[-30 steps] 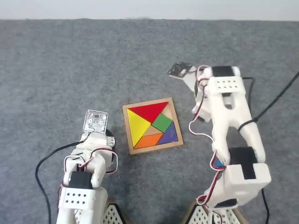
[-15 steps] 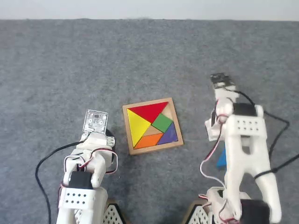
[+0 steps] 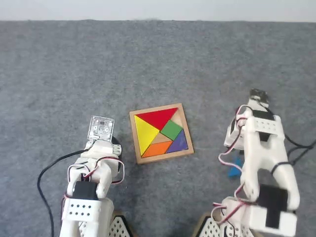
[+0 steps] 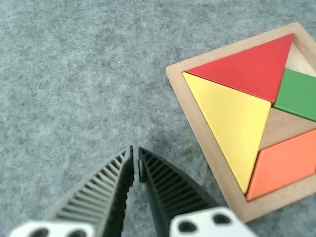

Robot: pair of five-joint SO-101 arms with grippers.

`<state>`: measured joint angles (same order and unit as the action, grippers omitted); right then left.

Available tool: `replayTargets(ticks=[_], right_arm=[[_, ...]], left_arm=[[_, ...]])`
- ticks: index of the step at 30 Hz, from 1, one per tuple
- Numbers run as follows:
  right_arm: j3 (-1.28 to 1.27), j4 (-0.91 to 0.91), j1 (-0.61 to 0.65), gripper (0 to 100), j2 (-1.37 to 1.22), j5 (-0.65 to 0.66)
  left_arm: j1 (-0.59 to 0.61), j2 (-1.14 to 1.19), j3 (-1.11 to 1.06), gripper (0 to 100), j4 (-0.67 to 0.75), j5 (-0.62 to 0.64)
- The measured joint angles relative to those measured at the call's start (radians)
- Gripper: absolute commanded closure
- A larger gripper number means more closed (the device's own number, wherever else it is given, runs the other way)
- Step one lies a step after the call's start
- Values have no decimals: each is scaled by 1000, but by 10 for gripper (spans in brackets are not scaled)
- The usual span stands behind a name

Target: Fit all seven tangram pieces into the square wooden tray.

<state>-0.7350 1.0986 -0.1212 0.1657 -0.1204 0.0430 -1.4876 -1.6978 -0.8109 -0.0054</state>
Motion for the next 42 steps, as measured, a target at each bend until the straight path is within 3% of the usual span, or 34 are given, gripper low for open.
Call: replayTargets(ticks=[14, 26, 42], right_arm=[[37, 141, -132, 899, 9, -83], [6, 157, -11, 857, -18, -160], [-15, 152, -37, 825, -18, -147]], left_arm=[[0, 0, 0, 985, 0, 0], [0, 0, 0, 985, 0, 0], [0, 0, 0, 985, 0, 0]])
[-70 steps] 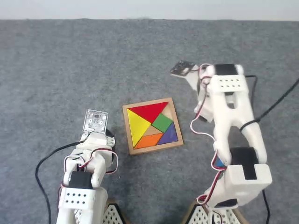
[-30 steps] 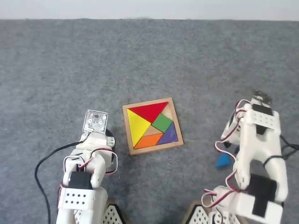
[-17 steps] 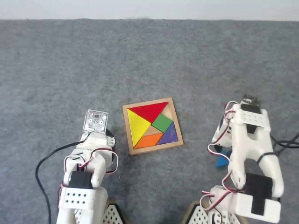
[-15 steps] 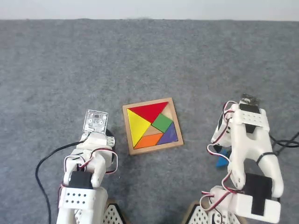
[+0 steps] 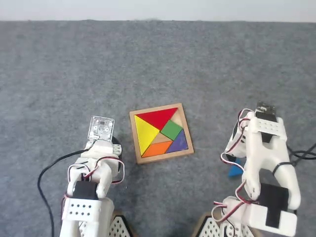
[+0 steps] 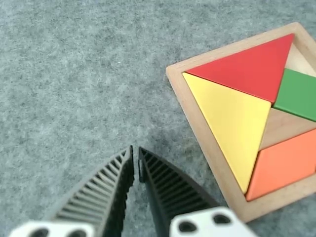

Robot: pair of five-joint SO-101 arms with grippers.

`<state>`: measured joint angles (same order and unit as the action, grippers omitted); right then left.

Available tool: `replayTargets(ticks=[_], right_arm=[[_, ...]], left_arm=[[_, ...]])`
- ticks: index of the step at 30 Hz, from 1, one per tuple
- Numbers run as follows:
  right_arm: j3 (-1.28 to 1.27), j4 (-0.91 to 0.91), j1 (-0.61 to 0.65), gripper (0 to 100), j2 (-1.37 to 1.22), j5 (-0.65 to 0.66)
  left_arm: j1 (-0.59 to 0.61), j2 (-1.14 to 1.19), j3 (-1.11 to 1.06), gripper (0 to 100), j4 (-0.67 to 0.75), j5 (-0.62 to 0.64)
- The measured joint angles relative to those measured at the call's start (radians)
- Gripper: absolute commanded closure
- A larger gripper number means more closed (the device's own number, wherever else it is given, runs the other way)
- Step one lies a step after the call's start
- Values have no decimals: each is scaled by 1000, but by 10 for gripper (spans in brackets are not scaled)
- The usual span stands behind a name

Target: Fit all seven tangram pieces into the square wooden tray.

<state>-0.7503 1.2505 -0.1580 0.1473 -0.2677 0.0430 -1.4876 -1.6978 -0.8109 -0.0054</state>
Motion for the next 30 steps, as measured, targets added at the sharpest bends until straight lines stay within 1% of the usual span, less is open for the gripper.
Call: replayTargets(ticks=[5, 8, 16, 18, 20, 22, 30], right_arm=[[-29, -12, 2, 757, 0, 12], [-46, -28, 25, 756, 0, 15], [-48, -37, 37, 757, 0, 15], [-66, -40, 60, 780, 0, 15], [-91, -66, 77, 825, 0, 17], [-98, -77, 72, 855, 0, 17], [-103, -97, 69, 866, 2, 17]], left_arm=[[0, 0, 0, 985, 0, 0], [0, 0, 0, 985, 0, 0], [0, 0, 0, 985, 0, 0], [0, 0, 0, 985, 0, 0], [0, 0, 0, 985, 0, 0], [0, 0, 0, 985, 0, 0], [0, 0, 0, 985, 0, 0]])
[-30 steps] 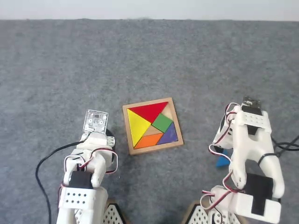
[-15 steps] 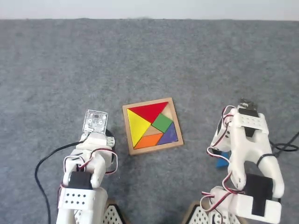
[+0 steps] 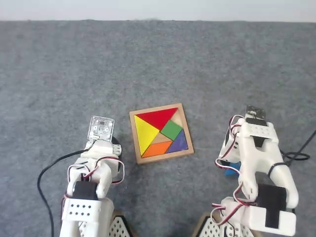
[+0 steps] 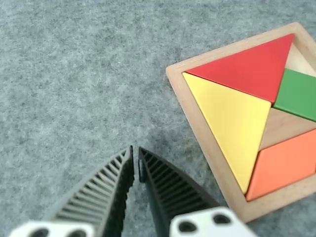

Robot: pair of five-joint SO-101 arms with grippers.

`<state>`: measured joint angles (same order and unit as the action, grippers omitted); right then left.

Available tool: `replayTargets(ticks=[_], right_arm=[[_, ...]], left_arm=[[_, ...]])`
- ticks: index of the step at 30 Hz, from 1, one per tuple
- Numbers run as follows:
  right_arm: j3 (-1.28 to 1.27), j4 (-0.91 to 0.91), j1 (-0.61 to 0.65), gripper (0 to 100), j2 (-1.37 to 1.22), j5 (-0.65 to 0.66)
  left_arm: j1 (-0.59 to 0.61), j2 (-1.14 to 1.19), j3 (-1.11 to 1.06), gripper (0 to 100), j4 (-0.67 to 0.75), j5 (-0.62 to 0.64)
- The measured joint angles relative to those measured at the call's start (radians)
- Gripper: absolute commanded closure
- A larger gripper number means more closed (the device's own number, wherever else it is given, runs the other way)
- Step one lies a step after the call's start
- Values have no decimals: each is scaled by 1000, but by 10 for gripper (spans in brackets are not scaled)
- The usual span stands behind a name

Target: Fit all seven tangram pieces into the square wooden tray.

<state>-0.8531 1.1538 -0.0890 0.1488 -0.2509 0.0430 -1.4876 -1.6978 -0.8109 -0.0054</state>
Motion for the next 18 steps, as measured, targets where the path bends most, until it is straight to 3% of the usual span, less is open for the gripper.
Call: replayTargets(ticks=[5, 12, 18], right_arm=[[0, 0, 0, 886, 0, 5], [130, 0, -2, 919, 0, 278], [328, 74, 46, 919, 0, 394]], left_arm=[[0, 0, 0, 985, 0, 0], [0, 0, 0, 985, 0, 0], [0, 0, 0, 985, 0, 0]])
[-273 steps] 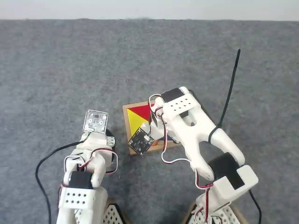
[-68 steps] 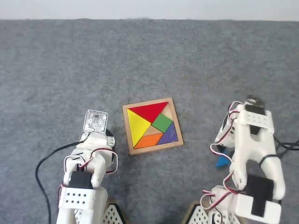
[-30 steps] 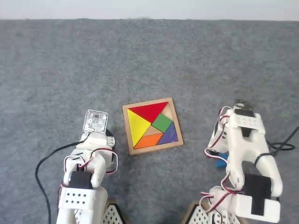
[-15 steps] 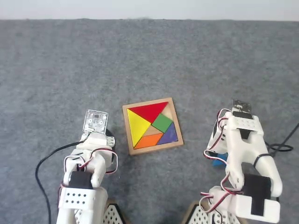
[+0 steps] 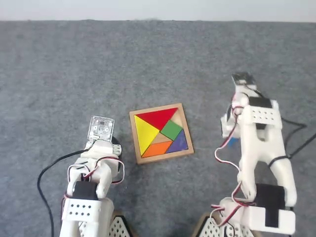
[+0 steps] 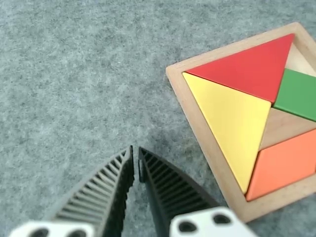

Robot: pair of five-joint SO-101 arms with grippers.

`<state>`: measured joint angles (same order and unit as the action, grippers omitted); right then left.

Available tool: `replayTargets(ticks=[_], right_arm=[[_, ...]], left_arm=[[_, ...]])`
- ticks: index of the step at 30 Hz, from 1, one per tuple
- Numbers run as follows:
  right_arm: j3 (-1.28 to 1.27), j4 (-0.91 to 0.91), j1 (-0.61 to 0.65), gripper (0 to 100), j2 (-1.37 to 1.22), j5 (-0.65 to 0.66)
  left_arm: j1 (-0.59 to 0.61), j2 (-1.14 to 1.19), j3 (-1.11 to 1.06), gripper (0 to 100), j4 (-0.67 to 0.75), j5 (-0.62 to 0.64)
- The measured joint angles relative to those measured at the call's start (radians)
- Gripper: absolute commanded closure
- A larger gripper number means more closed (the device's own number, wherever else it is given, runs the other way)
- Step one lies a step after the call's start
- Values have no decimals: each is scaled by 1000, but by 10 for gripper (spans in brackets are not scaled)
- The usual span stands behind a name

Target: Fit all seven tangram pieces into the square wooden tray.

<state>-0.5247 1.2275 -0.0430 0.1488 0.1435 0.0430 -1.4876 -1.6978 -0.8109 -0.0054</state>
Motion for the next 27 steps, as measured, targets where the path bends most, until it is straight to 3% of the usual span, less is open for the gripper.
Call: replayTargets(ticks=[13, 27], right_arm=[[255, 44, 255, 920, -26, 61], [766, 170, 373, 918, -545, 75]], left_arm=[[0, 0, 0, 985, 0, 0], [0, 0, 0, 985, 0, 0]])
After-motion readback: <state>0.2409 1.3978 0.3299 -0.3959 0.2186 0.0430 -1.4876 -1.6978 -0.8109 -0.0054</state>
